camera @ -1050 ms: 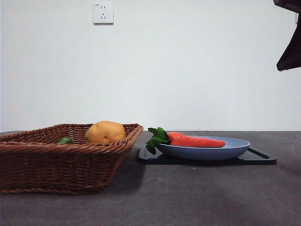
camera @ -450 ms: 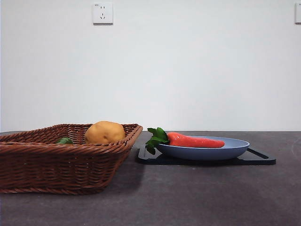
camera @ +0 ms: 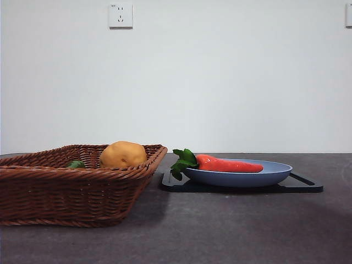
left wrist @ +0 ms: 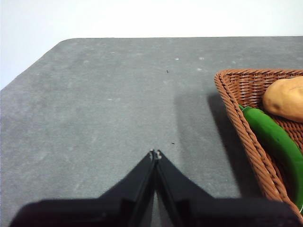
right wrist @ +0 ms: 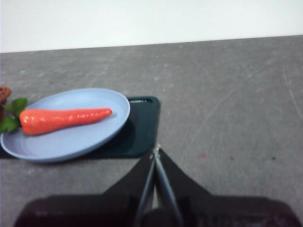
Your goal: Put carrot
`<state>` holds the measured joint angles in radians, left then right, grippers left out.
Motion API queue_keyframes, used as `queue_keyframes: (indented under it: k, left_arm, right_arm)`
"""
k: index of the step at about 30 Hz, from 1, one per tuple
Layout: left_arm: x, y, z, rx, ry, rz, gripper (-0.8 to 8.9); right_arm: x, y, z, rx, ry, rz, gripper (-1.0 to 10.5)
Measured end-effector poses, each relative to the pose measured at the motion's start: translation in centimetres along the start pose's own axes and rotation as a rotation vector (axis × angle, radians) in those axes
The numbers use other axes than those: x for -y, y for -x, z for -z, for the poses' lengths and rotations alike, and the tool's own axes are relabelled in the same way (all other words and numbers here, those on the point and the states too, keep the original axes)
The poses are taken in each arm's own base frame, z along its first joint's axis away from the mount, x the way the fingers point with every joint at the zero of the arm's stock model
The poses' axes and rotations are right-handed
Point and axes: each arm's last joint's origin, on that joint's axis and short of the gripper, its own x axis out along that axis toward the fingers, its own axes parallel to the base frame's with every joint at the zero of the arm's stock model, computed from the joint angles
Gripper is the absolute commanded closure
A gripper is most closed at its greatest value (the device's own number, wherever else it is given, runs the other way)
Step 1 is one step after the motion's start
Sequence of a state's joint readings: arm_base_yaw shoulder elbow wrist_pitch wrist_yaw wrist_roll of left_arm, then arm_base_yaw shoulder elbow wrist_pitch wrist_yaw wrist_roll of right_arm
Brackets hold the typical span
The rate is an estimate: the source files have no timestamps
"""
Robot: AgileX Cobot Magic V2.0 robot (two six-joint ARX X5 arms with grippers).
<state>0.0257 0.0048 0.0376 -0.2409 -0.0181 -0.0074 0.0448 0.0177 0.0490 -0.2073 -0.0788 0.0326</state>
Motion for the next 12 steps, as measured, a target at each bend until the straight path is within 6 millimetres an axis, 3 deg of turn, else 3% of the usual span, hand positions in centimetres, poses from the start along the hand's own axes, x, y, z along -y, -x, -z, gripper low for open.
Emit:
queue_keyframes:
  k: [12]
  left_arm:
    - [0.0, 0.0, 0.0, 0.0, 0.0, 0.0, 8.05]
  right_arm:
    - [0.04, -0.18, 0.55, 0.008, 0.004, 0.004, 9.4]
